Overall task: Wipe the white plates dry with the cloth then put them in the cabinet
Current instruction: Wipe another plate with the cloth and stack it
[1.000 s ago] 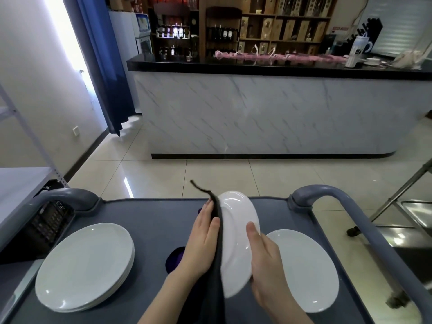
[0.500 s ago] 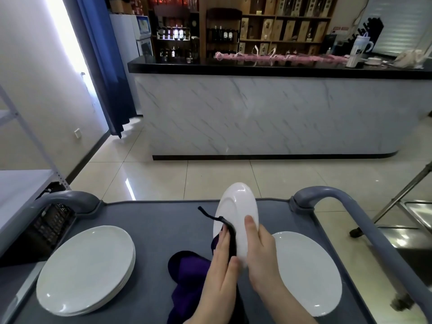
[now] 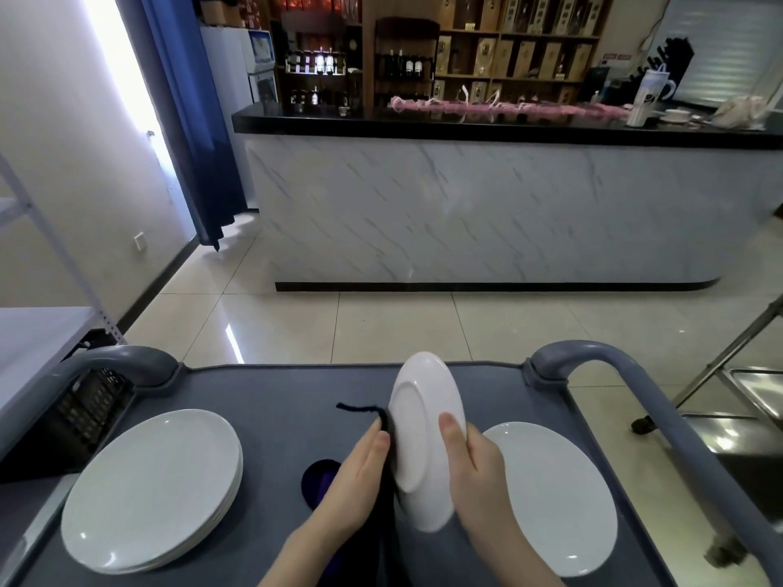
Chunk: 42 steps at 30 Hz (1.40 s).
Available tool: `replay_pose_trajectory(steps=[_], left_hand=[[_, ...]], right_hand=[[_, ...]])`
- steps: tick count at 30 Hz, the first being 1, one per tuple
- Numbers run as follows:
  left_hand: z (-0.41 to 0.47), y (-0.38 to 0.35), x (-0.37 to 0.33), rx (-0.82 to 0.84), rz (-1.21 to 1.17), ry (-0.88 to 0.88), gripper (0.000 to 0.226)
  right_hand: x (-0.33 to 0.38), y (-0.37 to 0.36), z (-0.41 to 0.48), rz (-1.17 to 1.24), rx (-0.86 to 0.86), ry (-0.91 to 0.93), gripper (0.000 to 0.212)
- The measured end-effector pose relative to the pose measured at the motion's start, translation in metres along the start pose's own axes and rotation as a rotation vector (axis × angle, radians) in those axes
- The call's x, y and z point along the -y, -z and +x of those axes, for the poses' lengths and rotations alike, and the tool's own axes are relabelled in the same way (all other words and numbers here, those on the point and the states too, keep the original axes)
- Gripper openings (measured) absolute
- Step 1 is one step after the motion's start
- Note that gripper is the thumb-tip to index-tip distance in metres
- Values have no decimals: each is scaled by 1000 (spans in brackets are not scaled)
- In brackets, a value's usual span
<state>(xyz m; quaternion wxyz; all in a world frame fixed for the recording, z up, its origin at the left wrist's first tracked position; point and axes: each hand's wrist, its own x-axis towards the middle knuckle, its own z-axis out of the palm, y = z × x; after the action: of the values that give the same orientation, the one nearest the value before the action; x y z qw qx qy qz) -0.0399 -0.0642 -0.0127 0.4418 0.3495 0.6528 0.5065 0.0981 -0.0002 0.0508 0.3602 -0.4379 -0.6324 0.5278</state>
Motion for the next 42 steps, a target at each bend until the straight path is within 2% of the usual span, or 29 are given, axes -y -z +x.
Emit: replay_pose_trajectory(steps=[1, 2, 4, 5, 8, 10, 12, 14, 16, 18, 21, 22, 24, 26, 28, 32, 36, 38, 42], left_hand=[[-2, 6, 2, 0, 22, 30, 31], [-4, 12, 1, -28, 75, 47, 31], [-7, 26, -3, -176, 188, 51, 28], [-8, 33, -8, -255, 173, 30, 24], [-16, 47, -37, -336, -178, 0, 22], [-25, 54, -54, -277, -346, -8, 28], [-34, 59, -62, -274, -410, -16, 30], [-40, 65, -61, -356, -412, -19, 28], [-46, 76, -51, -456, -416, -1, 26], [-53, 88, -40, -516, -453, 20, 27], [-64, 110, -22, -591, -473, 29, 29], [-68, 119, -15, -626, -476, 35, 31], [-75, 138, -3, -693, -481, 58, 33], [-82, 158, 9, -742, -500, 65, 36], [-89, 176, 21, -798, -523, 58, 38], [-100, 201, 37, -858, -535, 71, 39], [-107, 223, 51, -939, -403, 92, 44], [-108, 232, 60, -960, -281, 94, 51], [-105, 244, 77, -974, -54, 120, 50]], right_hand=[[0, 2, 2, -22, -10, 22, 43], [0, 3, 3, -50, -13, 56, 44], [0, 4, 4, -121, 18, 165, 45], [0, 4, 4, -174, 53, 233, 45], [1, -2, 3, -358, 205, 461, 25], [2, -12, 1, -460, 280, 622, 31], [0, -25, 0, -631, 336, 894, 39], [0, -39, -1, -831, 366, 1181, 39], [-1, -53, 1, -925, 414, 1294, 42], [0, -66, -1, -886, 574, 1141, 48], [-2, -85, 5, -713, 875, 717, 71], [-3, -90, 8, -633, 909, 595, 76], [-2, -103, 16, -493, 792, 430, 76], [-3, -119, 24, -499, 597, 297, 74], [-7, -138, 29, -501, 498, 118, 69], [-17, -177, 23, -277, 538, -133, 37], [-22, -210, 16, -99, 546, -271, 48], [-25, -225, 12, -84, 570, -280, 51], [-35, -250, 8, -124, 525, -251, 56]])
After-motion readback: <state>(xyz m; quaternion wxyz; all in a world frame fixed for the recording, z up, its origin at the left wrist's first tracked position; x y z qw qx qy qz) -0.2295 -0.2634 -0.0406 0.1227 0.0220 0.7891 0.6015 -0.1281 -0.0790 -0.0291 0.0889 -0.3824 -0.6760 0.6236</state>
